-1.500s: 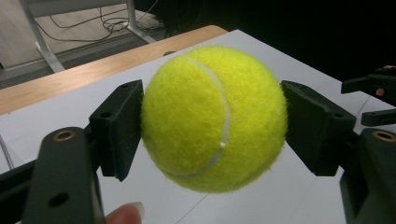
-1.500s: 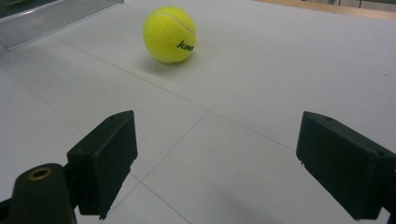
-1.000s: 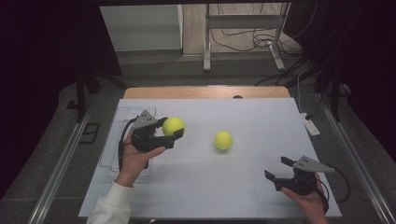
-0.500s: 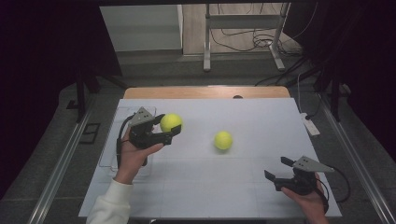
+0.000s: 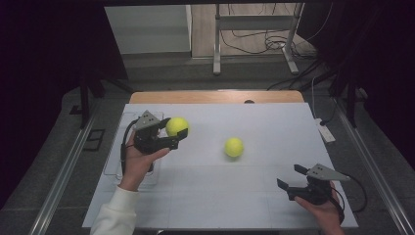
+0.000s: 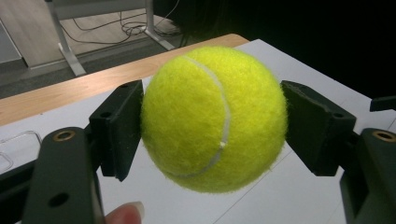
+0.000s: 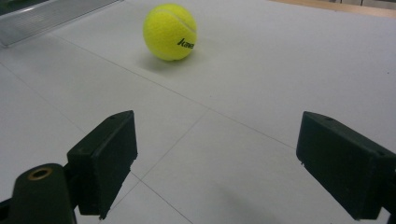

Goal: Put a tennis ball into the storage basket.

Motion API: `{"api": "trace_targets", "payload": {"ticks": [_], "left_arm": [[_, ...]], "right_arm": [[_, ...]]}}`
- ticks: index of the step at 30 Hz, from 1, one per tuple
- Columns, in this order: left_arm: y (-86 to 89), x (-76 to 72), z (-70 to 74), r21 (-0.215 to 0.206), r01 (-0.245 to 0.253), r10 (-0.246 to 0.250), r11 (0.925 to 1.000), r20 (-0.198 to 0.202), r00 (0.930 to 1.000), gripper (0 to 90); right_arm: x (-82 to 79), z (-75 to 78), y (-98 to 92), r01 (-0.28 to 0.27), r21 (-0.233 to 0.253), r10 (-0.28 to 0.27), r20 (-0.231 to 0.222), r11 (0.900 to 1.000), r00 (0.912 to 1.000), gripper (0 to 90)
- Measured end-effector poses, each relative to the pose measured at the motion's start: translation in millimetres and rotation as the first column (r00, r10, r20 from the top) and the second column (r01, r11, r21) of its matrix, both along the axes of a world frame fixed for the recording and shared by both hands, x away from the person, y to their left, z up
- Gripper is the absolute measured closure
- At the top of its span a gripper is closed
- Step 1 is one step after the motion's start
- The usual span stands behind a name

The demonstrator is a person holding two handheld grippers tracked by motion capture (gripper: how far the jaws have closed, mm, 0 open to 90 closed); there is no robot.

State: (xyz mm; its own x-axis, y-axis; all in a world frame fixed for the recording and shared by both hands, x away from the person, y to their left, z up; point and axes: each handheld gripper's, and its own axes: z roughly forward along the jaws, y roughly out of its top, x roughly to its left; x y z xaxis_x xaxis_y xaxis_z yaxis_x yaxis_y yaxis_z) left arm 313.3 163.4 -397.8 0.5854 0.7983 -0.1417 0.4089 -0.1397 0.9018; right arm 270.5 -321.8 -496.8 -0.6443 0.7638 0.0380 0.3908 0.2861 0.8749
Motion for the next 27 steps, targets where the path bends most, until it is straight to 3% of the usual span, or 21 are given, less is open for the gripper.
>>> {"api": "trace_targets", "payload": {"ticks": [7, 27], "left_arm": [[5.6, 3.4, -0.4, 0.002, -0.02, 0.02, 0.9998, 0.016, 0.9997, 26.7], [22.4, 19.9, -2.8, -0.016, -0.092, 0.092, 0.9957, -0.006, 0.9958, 26.7]], "right_arm": [[0.1, -0.1, -0.2, 0.0, 0.0, 0.0, -0.001, 1.0, 1.0, 12.9], [-1.4, 1.5, -2.0, 0.006, 0.013, -0.006, 0.002, 1.0, 1.0, 12.9]]}}
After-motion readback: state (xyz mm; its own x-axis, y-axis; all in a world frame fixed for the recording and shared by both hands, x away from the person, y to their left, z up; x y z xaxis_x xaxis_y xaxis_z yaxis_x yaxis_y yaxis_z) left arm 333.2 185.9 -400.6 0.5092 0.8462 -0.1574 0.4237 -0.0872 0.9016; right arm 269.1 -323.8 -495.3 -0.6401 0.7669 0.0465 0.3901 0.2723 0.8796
